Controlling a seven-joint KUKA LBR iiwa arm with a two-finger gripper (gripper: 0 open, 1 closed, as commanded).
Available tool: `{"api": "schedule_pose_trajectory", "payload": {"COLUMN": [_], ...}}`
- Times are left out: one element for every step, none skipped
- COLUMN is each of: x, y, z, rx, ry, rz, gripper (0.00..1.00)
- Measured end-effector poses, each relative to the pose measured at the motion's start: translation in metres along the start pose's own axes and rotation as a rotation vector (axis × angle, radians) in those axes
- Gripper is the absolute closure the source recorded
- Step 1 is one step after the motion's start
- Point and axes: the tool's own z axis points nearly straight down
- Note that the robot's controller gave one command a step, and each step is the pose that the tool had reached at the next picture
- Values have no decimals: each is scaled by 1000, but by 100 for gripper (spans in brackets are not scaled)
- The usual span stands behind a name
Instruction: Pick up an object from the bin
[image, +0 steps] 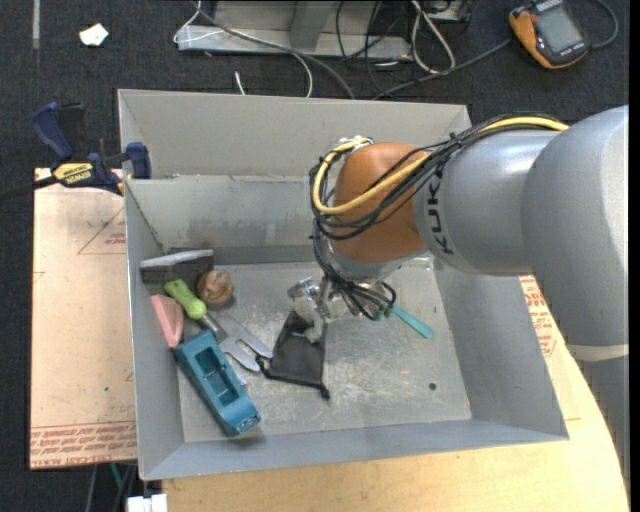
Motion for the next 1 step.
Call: {"api": "schedule_pose_trajectory", "payload": {"x": [-2], "y": [5], "z": [0], "rx": [3], "ry": [-3], "rz": [-72], "gripper": [100]}}
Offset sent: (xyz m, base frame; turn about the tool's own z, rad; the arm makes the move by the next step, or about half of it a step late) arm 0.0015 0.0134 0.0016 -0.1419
